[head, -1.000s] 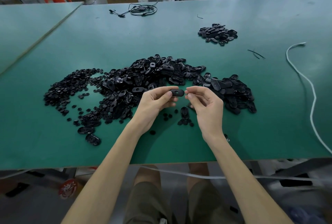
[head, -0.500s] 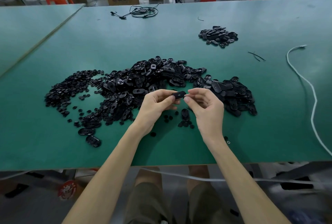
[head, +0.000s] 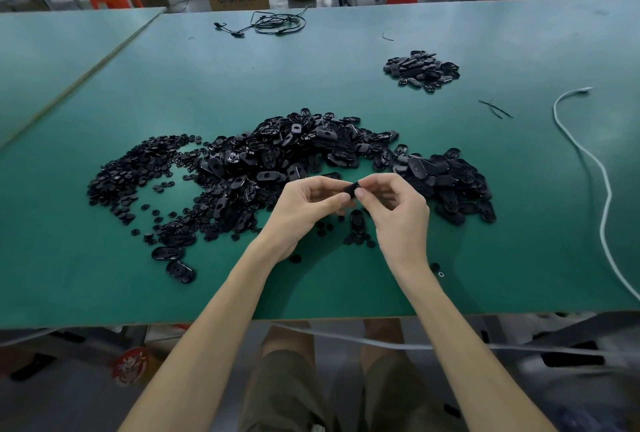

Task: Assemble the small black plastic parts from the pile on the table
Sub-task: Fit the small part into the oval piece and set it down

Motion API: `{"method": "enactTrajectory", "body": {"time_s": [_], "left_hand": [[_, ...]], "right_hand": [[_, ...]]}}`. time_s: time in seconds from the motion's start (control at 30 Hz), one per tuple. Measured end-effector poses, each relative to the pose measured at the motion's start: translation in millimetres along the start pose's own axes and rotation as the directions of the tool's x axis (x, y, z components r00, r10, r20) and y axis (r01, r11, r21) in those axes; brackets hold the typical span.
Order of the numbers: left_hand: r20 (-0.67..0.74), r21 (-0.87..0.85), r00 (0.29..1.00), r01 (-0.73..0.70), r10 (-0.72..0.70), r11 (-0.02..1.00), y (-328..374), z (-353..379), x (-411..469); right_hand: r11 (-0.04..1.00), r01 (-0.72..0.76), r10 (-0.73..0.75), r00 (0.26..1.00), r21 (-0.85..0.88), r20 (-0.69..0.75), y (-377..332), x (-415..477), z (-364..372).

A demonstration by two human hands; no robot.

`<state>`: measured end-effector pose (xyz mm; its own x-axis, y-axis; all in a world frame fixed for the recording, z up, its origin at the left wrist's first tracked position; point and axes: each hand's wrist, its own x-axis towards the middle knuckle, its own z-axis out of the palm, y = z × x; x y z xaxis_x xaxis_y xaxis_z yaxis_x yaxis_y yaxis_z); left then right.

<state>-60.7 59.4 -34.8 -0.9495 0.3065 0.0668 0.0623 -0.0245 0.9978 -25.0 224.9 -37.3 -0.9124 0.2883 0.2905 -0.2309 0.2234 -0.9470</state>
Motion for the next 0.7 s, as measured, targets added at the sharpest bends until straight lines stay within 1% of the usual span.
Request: {"method": "enactTrajectory", "body": {"time_s": [0.2,0.43,0.7], "left_hand": [[0.003,-0.005,1.000,-0.001,0.001,1.000,-0.4,-1.0,0.2],[0.005,-0.020,1.000,0.004,-0.004,1.000,-1.1,-1.7,1.5],[-0.001,-0.016,1.000,0.000,0.000,1.000,-2.5,-1.5,1.5]], "right_hand": [[0.999,-0.007,0.007,1.000,-0.037,0.004,-0.3,-0.4,0.0],[0.997,-0.050,0.050,0.999,-0.054,-0.009,-0.7,0.2,0.7],[0.996,-0.026,0.026,1.000,-0.089,0.001,-2.7,-1.0,2.3]]}}
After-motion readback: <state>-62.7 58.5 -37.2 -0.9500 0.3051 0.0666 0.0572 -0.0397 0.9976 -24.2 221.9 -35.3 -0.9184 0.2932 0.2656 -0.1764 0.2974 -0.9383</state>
